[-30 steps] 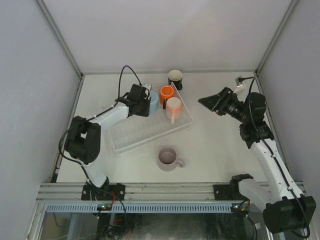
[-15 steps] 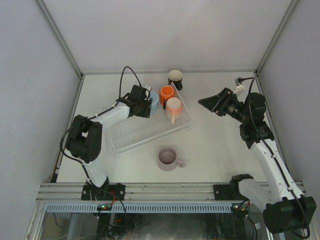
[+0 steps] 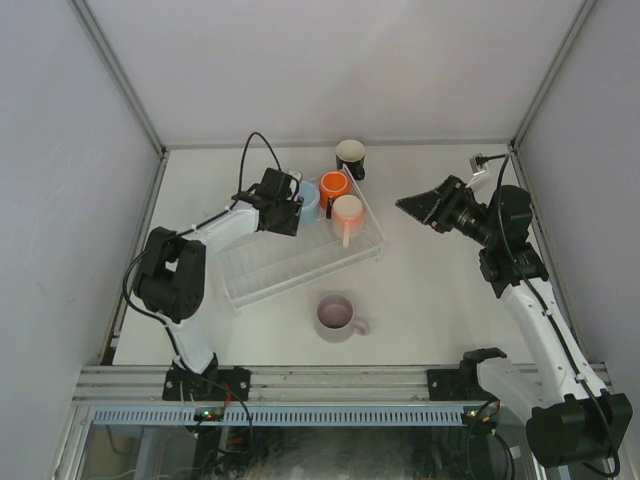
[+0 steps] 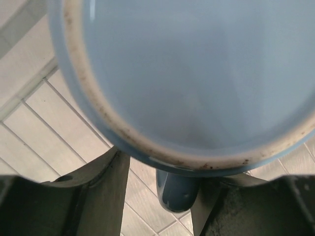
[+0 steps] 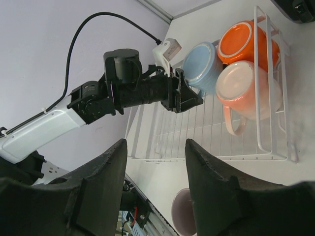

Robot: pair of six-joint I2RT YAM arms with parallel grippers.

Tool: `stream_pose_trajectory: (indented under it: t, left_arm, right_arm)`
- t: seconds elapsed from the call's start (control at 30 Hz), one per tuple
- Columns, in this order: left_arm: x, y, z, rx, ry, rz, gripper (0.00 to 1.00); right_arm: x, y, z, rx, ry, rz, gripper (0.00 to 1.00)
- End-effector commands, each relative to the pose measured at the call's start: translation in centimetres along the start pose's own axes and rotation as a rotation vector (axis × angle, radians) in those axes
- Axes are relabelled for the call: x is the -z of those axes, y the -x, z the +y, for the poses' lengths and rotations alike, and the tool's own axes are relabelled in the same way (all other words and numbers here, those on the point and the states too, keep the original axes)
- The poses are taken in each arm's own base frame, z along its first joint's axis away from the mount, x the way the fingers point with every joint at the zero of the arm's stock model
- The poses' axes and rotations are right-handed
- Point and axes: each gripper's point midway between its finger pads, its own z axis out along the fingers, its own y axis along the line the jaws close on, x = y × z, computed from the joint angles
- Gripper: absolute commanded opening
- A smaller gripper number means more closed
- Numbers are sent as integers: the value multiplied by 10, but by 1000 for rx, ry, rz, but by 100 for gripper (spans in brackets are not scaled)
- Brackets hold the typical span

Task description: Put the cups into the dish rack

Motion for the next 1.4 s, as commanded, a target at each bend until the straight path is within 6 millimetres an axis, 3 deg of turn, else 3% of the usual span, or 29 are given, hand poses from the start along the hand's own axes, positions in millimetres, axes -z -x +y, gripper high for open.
stream_pose_trajectory:
  t: [0.0, 0.17, 0.4, 0.7, 1.1, 1.37]
  left_arm:
    - [8, 38, 9, -9, 18, -83, 52]
    - [8, 44, 15, -4, 23, -85, 52]
    - [17, 48, 7, 21, -15, -103, 53]
    - [32, 35, -2, 52, -46, -119, 57]
    - [64, 49, -4, 83, -57, -194, 63]
    - [106, 57, 4, 113, -30, -255, 66]
  right_arm:
    - [4, 4, 6, 41, 19, -20, 50]
    - [4, 4, 5, 42, 18, -17, 50]
    - [4, 3, 5, 40, 18, -14, 50]
    - [0, -9, 2, 60, 0, 22, 53]
    - [-1, -50, 4, 156, -67, 180, 60]
    - [2, -100, 8, 234, -132, 358, 60]
